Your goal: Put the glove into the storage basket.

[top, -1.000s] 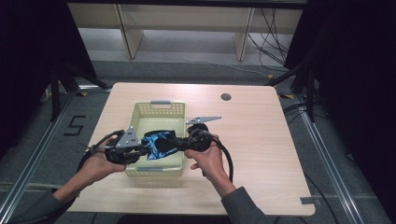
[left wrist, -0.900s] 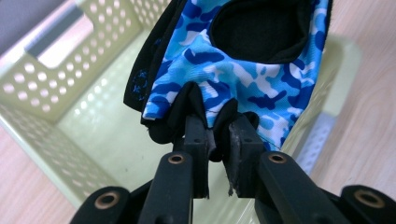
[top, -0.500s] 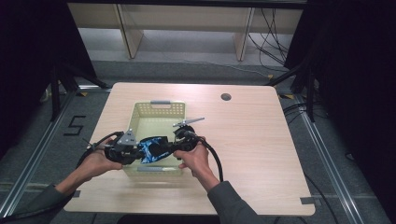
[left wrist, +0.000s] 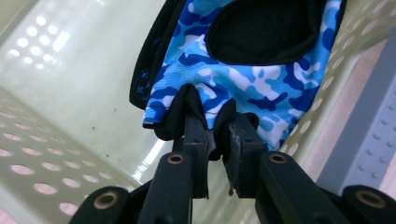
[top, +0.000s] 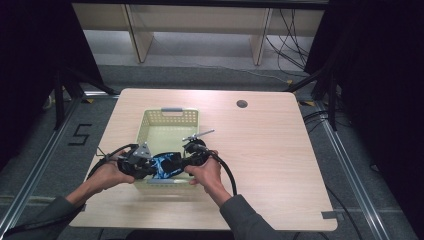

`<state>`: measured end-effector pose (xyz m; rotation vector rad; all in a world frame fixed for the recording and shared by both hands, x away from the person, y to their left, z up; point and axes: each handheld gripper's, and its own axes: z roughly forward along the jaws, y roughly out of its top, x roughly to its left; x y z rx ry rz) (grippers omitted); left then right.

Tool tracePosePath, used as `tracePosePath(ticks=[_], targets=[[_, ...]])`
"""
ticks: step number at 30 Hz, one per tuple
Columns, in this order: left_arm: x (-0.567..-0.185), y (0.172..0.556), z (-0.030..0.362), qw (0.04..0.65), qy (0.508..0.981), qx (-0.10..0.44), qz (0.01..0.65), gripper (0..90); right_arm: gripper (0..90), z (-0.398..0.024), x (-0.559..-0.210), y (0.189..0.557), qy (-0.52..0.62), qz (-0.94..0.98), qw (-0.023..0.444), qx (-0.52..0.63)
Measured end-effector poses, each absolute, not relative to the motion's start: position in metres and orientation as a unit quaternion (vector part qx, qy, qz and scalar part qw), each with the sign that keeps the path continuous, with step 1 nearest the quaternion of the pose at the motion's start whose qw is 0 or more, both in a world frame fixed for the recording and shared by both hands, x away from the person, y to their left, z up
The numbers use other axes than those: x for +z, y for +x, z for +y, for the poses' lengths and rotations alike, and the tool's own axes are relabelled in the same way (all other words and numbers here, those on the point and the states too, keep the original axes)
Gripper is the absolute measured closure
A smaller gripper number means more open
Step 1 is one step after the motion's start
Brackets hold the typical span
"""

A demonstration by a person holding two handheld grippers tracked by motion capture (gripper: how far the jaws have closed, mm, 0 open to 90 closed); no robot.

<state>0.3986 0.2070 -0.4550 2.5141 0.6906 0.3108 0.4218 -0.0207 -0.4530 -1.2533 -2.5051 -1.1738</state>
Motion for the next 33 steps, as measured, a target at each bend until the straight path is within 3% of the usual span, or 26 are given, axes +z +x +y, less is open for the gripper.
tracePosePath(ticks=[8,15,17,21,25,33], targets=[[-0.455,0.402,0.210,0.246,0.928,0.115,0.256,69.8,76.5,-0.019,-0.454,0.423,-0.414,-0.828,0.045,-0.375],[-0.451,0.405,0.213,0.228,0.932,0.132,0.249,56.8,62.3,-0.015,-0.455,0.421,-0.425,-0.836,0.033,-0.346],[-0.450,0.405,0.213,0.223,0.933,0.132,0.251,53.6,61.9,-0.014,-0.454,0.422,-0.421,-0.838,0.024,-0.346],[-0.452,0.403,0.212,0.225,0.930,0.134,0.260,53.8,54.1,-0.014,-0.448,0.421,-0.425,-0.841,0.018,-0.335],[-0.451,0.404,0.214,0.223,0.930,0.130,0.261,51.7,54.0,-0.017,-0.440,0.423,-0.401,-0.846,-0.016,-0.351],[-0.439,0.399,0.218,0.248,0.916,0.149,0.277,48.0,51.7,-0.025,-0.428,0.417,-0.402,-0.842,-0.010,-0.360]])
